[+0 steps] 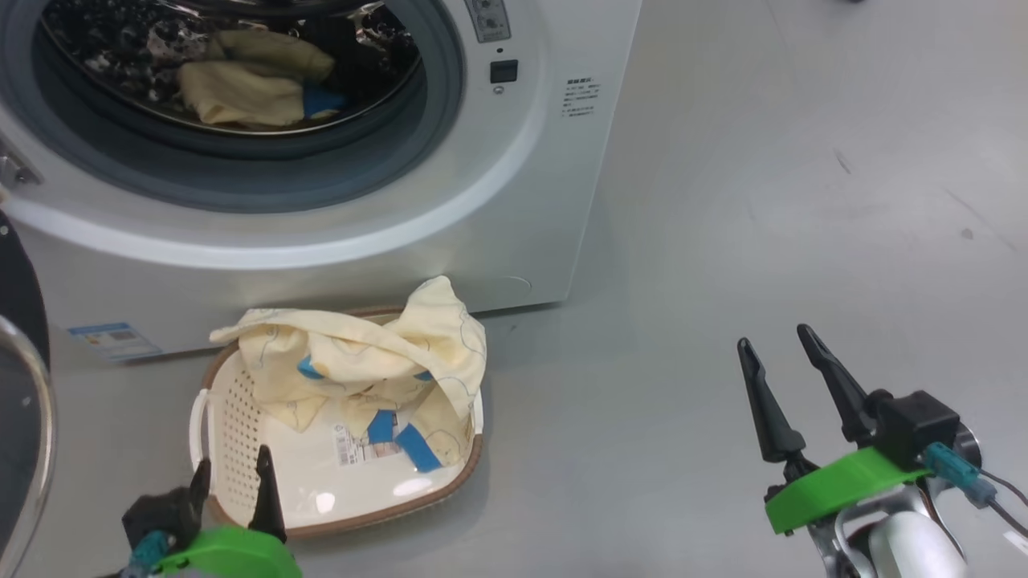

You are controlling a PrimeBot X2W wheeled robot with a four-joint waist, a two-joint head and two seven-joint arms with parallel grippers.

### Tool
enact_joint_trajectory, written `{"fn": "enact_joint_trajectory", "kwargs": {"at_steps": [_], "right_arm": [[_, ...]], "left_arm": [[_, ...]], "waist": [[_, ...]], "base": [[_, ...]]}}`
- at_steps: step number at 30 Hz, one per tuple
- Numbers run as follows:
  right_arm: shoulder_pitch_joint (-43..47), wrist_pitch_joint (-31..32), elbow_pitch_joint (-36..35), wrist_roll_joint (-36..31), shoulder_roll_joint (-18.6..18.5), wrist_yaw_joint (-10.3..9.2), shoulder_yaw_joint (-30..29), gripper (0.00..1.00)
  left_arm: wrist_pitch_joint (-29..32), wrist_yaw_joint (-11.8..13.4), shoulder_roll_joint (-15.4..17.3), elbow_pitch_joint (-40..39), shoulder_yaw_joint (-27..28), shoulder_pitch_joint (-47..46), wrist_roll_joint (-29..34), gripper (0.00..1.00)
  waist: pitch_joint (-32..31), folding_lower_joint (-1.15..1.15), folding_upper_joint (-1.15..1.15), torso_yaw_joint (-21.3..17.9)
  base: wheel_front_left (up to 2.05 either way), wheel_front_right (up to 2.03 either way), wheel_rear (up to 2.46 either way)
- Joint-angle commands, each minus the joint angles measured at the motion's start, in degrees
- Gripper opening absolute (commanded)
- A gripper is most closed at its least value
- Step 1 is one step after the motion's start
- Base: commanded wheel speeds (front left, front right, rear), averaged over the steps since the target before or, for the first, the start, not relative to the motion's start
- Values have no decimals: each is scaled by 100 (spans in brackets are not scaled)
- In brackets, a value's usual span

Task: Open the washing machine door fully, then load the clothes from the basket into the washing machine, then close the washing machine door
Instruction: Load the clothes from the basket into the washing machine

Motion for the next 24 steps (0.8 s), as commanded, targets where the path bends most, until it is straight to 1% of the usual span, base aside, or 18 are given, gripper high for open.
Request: {"fn": "enact_joint_trajectory", "kwargs": {"at_steps": [1,6,9,13,16,17,19,24], "right_arm": [[-273,-38,-171,45,-20,22,147,100],[-479,-38,-179,156,-13,22,239,100],[-599,-38,-184,260,-12,22,297,100],[-728,-38,-187,352,-12,22,346,100],[-800,-38,-190,389,-11,22,380,100],[-869,-38,-197,424,-11,22,412,100],[-905,-38,-200,440,-11,22,428,100],[-1097,-38,-225,514,-11,22,508,100]], "left_arm": [[58,-44,99,-96,203,-256,-123,100],[467,-242,99,133,292,-634,-498,100],[627,-281,184,297,287,-862,-538,100],[893,-322,216,555,335,-1186,-697,100],[985,-324,263,691,344,-1358,-726,100],[1103,-339,255,843,393,-1530,-842,100],[1136,-343,267,910,400,-1619,-865,100],[1249,-278,298,1267,476,-2064,-986,100]], "waist": [[197,0,0,-132],[540,0,0,-284],[726,0,0,-355],[953,0,0,-407],[1064,0,0,-438],[1169,0,0,-464],[1225,0,0,-476],[1527,0,0,-542]], "base": [[0,0,0],[0,0,0],[0,0,0],[0,0,0],[0,0,0],[0,0,0],[0,0,0],[0,0,0]]}}
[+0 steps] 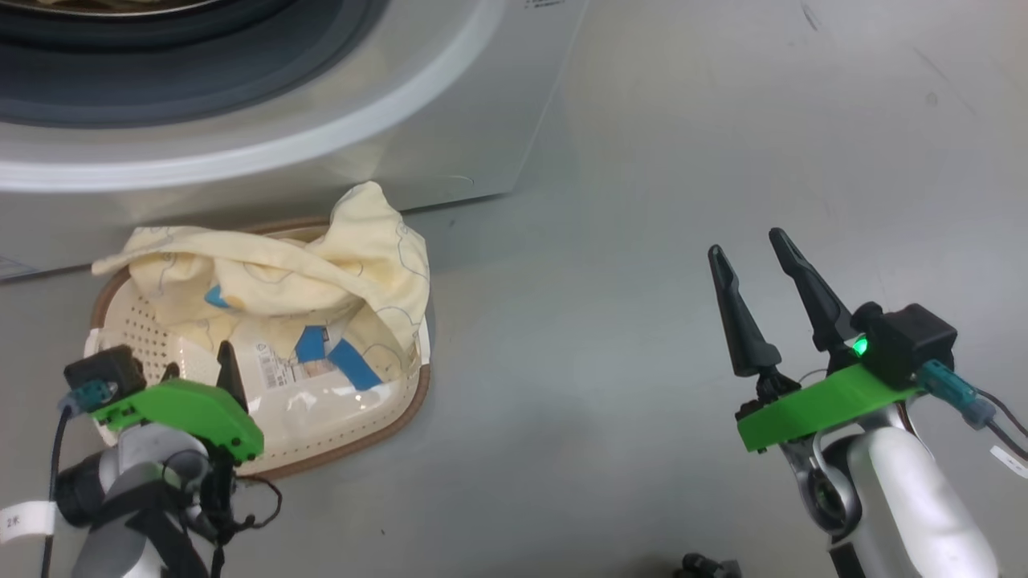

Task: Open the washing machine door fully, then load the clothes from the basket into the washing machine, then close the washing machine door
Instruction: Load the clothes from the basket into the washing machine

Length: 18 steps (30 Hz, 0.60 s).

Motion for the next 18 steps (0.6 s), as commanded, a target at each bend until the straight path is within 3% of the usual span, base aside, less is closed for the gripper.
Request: {"fn": "enact_joint_trajectory", "kwargs": {"at_steps": [1,18], "right_arm": [[-152,-38,-186,46,-19,22,140,100],[-589,-38,-214,296,-18,22,423,100]], "left_arm": [[-13,36,185,-50,185,-167,-13,100],[-394,97,398,875,-45,-1315,175,100]], "waist": [[170,-1,0,-56],[973,-1,0,-375]], "base": [[0,0,0],[0,0,0]]}}
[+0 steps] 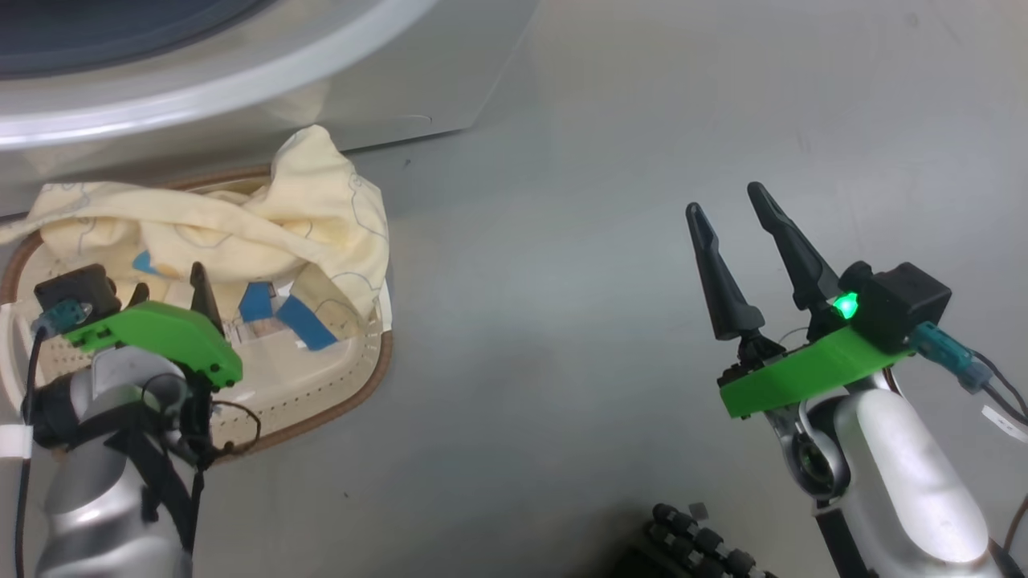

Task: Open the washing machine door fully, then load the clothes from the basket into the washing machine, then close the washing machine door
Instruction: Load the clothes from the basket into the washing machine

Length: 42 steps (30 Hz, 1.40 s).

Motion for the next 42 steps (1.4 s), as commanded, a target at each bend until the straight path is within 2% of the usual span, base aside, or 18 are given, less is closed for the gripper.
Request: {"fn": "enact_joint_trajectory", "kwargs": {"at_steps": [1,13,42], "right_arm": [[-55,-38,-183,48,-19,22,119,100],[-176,-38,-205,88,-19,22,166,100],[-482,-38,-295,148,-19,22,350,100]], "left_arm": [[-62,35,210,-47,99,-68,41,100],[-182,85,549,351,81,-570,65,100],[-465,93,723,1073,-14,-1516,-86,100]], "waist": [[87,-1,0,-63],[586,-1,0,-252],[1498,-1,0,-438]], "base": [[0,0,0],[0,0,0],[0,0,0]]}}
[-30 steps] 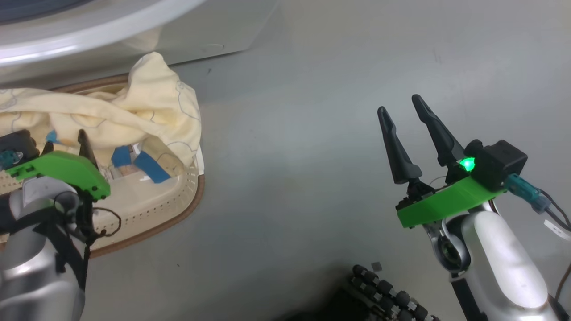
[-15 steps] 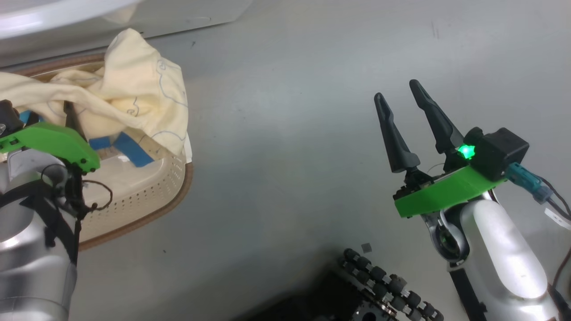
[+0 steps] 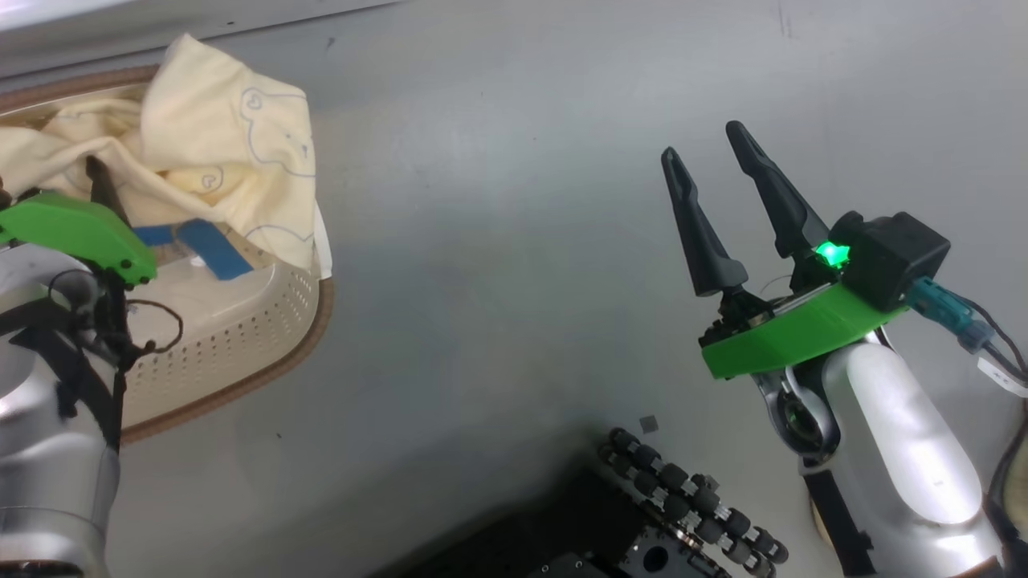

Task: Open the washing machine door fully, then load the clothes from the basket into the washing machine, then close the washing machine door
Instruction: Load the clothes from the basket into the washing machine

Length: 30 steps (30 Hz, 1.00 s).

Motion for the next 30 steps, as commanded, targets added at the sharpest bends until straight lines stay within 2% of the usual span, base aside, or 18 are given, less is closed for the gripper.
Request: {"fn": "enact_joint_trajectory", "kwargs": {"at_steps": [1,16,17,19,20,30], "right_arm": [[96,-38,-155,42,-26,22,80,100],[22,-38,-190,95,-26,22,129,100],[15,-38,-192,95,-26,22,121,100],[2,-38,-197,93,-26,22,104,100],[-4,-38,-199,92,-26,22,95,100],[-15,-38,-196,71,-26,22,-3,100]], "left_arm": [[-54,37,197,-47,65,-34,-26,100],[-330,91,244,285,-76,-560,-1,100],[-363,94,252,311,-91,-587,9,94],[-419,98,264,367,-131,-634,35,38],[-449,95,267,391,-146,-653,41,0],[-709,11,192,581,-208,-677,3,0]], "waist": [[72,-1,0,-27],[391,-1,0,-143],[401,-1,0,-146],[416,-1,0,-153],[420,-1,0,-156],[382,-1,0,-66]], "base": [[0,0,0],[0,0,0],[0,0,0],[0,0,0],[0,0,0],[0,0,0]]}}
